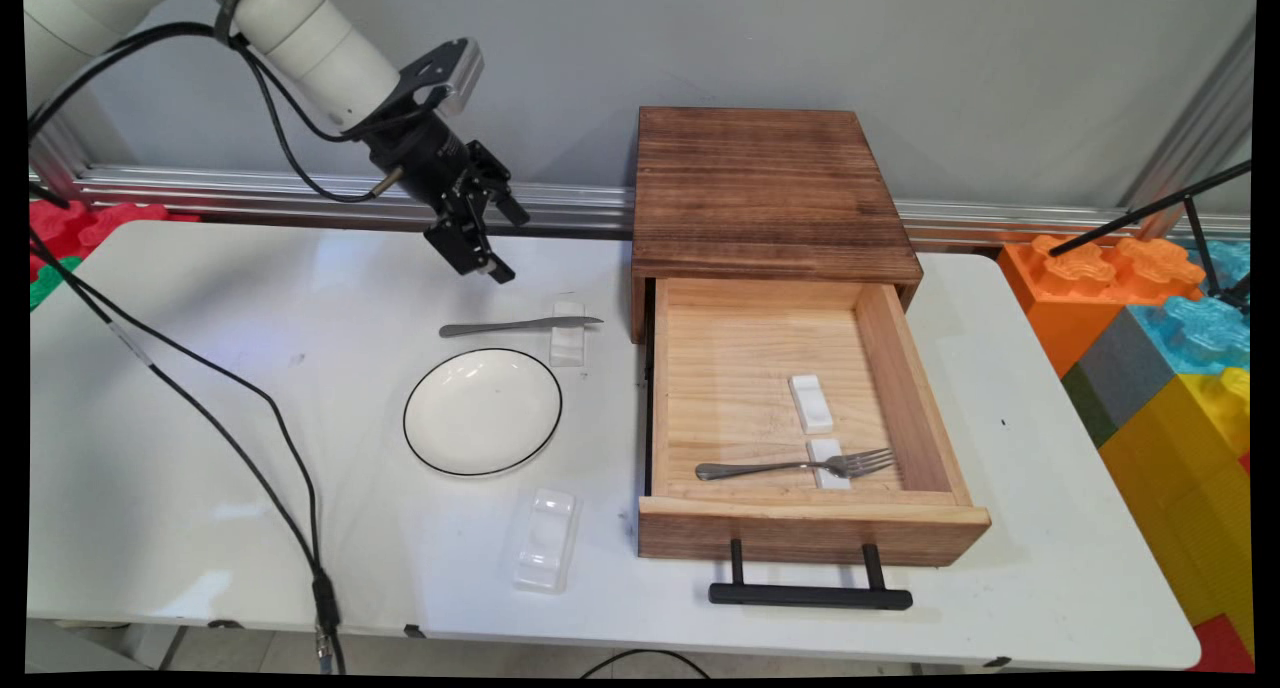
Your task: Pick up the knife from the left of the white plate
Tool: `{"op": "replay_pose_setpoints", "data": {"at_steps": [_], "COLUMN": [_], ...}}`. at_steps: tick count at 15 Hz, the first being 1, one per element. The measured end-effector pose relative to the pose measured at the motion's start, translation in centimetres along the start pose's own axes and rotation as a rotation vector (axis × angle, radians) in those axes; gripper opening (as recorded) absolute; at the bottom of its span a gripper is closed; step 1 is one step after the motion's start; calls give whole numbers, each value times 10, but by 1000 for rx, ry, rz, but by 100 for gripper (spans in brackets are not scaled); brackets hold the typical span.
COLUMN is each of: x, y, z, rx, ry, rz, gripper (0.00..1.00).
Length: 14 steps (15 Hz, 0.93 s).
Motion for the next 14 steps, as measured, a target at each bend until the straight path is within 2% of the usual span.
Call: {"op": "replay_pose_setpoints", "data": {"at_steps": [8, 14], "x": [-40, -58], "y": [-25, -38], "z": [27, 60], "rx": [-27, -35], "ry": [-72, -107], "rz": [-45, -60], "gripper": [100, 100]}}
